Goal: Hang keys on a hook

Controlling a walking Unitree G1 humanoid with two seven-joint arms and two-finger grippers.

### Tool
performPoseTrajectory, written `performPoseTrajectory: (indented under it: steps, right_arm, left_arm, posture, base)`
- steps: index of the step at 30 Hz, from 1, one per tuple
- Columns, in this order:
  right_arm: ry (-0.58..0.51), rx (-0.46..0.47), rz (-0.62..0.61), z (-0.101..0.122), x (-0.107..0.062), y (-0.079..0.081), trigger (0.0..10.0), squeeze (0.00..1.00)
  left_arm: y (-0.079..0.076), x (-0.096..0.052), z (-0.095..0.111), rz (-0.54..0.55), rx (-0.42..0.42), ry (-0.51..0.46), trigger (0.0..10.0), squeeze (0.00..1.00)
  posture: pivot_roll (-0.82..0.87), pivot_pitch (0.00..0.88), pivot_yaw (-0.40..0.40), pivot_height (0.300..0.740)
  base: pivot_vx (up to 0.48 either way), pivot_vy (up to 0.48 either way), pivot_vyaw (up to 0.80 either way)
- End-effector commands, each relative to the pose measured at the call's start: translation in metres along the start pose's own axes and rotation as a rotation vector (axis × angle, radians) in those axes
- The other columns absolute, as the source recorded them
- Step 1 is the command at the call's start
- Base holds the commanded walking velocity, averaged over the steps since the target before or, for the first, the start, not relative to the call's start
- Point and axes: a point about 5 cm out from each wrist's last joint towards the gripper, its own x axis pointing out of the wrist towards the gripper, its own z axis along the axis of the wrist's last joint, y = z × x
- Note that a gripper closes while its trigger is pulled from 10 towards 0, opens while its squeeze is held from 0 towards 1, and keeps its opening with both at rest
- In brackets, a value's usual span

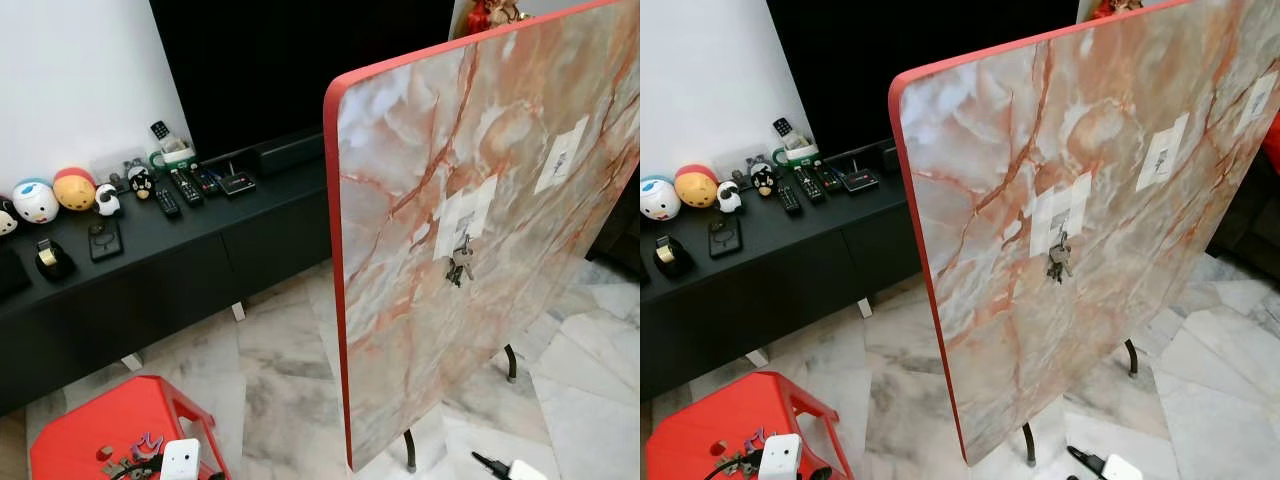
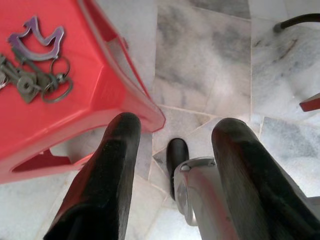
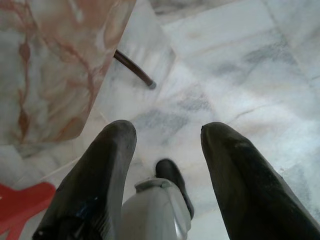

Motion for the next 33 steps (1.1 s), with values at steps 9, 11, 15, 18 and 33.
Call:
performPoseTrajectory:
  steps: [9, 11, 15, 18, 33]
  right_arm:
    - [-0.037, 0.038, -0.025, 0.0088, 0.0017, 0.0005, 10.0, 0.00]
    - [-0.035, 0.036, -0.020, 0.0087, 0.0018, 0.0008, 10.0, 0.00]
    - [-0.037, 0.013, 0.010, 0.0095, 0.0020, 0.0021, 10.0, 0.00]
    - [-0.036, 0.024, 0.000, 0.0086, 0.0018, 0.0017, 10.0, 0.00]
    - [-0.030, 0.025, 0.007, 0.0077, 0.0020, 0.0039, 10.0, 0.00]
  left_arm:
    - [0.0037, -0.0026, -0.0087, 0.006, -0.008, 0.034, 10.0, 0.00]
    - [0.0036, -0.0028, -0.0093, 0.004, -0.007, 0.036, 10.0, 0.00]
    - [0.0026, -0.0030, -0.0100, 0.000, -0.015, 0.033, 10.0, 0.00]
    - [0.0021, -0.0033, -0.0103, -0.009, -0.013, 0.031, 10.0, 0.00]
    - [0.0035, -0.0044, -0.0132, -0.012, -0.010, 0.038, 10.0, 0.00]
  posture:
    - [-0.04, 0.000, 0.019, 0.740]
    - [-0.04, 0.000, 0.018, 0.740]
    - [-0.04, 0.000, 0.019, 0.740]
    - [-0.05, 0.000, 0.027, 0.740]
    - [-0.03, 0.000, 0.027, 0.740]
  base:
    - [-0.278, 0.000, 0.00]
    - [-0.304, 0.000, 0.00]
    - [-0.307, 0.000, 0.00]
    - [-0.330, 0.000, 0.00]
    - [-0.335, 0.000, 0.00]
